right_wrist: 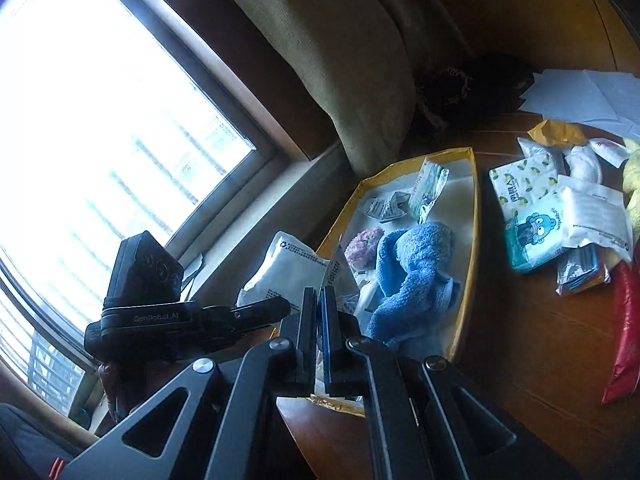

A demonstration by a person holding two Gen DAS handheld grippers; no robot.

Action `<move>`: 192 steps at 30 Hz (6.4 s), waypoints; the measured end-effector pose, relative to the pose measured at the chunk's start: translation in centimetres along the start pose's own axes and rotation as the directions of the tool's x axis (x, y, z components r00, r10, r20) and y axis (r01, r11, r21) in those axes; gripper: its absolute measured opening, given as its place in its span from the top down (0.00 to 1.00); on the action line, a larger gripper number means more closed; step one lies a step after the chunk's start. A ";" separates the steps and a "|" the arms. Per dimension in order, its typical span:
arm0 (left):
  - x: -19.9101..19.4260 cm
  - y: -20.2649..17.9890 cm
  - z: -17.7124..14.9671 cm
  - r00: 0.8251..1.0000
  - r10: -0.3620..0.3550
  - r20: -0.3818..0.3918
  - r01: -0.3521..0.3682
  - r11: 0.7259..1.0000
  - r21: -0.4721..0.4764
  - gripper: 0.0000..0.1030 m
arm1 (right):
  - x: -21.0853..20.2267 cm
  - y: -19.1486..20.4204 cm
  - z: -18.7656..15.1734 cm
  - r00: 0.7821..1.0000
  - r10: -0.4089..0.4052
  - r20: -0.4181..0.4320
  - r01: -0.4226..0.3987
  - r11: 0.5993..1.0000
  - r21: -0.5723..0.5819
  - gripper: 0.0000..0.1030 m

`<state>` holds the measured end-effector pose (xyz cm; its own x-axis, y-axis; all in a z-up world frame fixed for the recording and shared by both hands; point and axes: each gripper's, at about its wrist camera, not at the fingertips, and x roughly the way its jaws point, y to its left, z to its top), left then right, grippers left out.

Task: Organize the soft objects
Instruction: 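Carry the white packet and green sachet over the tray with both grippers, then open both grippers to drop the packets into the tray, then move the left gripper to a white packet on the table and grasp it, then grasp the yellow plush towel with the right gripper while the left holds the white packet, then carry the yellow towel and white packet into the tray and open both grippers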

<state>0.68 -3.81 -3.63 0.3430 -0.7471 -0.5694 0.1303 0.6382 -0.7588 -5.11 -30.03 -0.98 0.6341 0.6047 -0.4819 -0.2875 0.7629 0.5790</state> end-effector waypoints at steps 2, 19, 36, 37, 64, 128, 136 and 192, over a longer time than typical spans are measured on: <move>-0.2 0.5 0.0 1.000 0.003 -0.007 -0.003 1.000 -0.005 0.99 | 1.0 -0.5 -0.2 0.999 -0.035 -0.020 0.035 0.999 0.009 0.98; 2.9 4.0 0.6 0.997 0.036 -0.075 -0.044 0.993 -0.105 0.97 | 2.7 -2.3 -0.4 0.979 -0.188 -0.081 0.188 0.982 -0.006 0.94; 1.4 1.0 0.4 0.990 0.135 -0.040 -0.135 0.991 0.007 0.43 | -0.6 -2.6 -0.2 0.984 -0.180 -0.016 0.180 0.984 0.003 0.52; 1.5 0.5 0.3 0.990 0.132 -0.038 -0.132 0.991 0.017 0.43 | -1.2 -2.7 -0.2 0.984 -0.180 -0.006 0.180 0.984 0.008 0.47; 14.1 -14.0 -1.1 0.974 0.154 -0.169 -0.094 0.943 0.320 0.43 | -11.9 -14.9 0.3 0.900 -0.435 0.020 0.425 0.889 0.169 0.27; 9.7 -8.1 2.1 0.968 -0.177 -0.179 0.197 0.975 0.102 0.93 | -4.6 -24.0 10.0 0.816 -0.562 -0.138 0.576 0.768 0.280 0.38; 9.5 -7.1 2.3 0.965 -0.185 -0.187 0.203 0.976 0.079 0.93 | -4.6 -23.6 9.5 0.818 -0.567 -0.100 0.566 0.761 0.317 0.59; 5.4 4.3 10.1 0.998 -0.055 0.018 0.057 0.994 -0.090 0.93 | 12.6 -2.8 9.5 0.930 -0.327 -0.169 0.263 0.911 -0.319 0.59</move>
<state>12.46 -3.21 -6.76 0.3518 -0.7777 -0.5210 0.0651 0.5755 -0.8152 10.47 -26.71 -2.41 0.5624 0.3510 -0.7487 -0.3243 0.9265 0.1908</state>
